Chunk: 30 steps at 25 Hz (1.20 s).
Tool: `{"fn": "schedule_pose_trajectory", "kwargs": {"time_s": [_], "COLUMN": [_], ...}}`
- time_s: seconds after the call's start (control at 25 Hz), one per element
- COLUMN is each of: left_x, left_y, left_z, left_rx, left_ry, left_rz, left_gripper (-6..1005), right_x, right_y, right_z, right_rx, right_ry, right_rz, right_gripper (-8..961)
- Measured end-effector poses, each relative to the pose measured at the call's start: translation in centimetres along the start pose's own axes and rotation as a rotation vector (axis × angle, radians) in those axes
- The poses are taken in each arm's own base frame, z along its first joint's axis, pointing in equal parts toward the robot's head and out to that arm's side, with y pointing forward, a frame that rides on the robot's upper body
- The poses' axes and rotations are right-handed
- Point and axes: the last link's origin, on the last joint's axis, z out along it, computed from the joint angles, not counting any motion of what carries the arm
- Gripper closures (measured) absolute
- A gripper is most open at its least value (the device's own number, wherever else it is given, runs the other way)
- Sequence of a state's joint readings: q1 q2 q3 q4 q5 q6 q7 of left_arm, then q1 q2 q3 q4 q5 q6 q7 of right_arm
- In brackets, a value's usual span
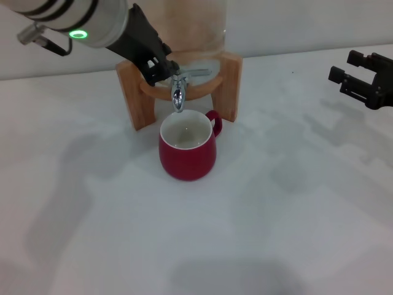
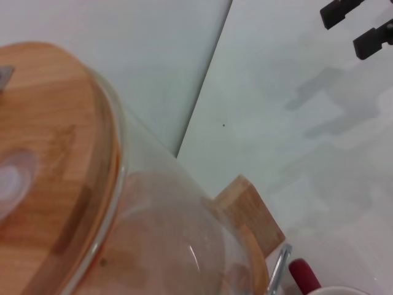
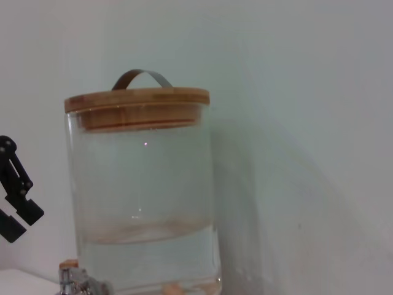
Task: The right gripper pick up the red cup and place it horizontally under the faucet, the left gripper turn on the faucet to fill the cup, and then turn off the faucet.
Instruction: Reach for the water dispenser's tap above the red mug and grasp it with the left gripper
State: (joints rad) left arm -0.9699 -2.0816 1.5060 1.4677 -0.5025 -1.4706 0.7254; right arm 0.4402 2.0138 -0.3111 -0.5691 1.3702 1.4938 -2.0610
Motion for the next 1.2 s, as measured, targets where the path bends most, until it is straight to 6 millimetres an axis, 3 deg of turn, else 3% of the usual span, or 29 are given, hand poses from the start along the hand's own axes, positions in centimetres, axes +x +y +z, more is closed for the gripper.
{"fn": "schedule_pose_trajectory", "kwargs": {"time_s": [0.48, 1.2], "left_x": [0.1, 1.0], "left_y": [0.4, 1.4], "left_z": [2.2, 3.3], "left_rx": [0.017, 0.041], "left_ry": [-0.003, 0.068], "left_rz": [0.053, 0.109], "left_gripper": [752, 752], "right_x": [0.2, 0.5], "right_y": [-0.2, -0.3], "right_z": [0.4, 0.7], "right_rx": [0.010, 0.018], "right_ry": [0.023, 0.045], "right_rz": [-0.006, -0.011], "right_gripper": [363, 362]}}
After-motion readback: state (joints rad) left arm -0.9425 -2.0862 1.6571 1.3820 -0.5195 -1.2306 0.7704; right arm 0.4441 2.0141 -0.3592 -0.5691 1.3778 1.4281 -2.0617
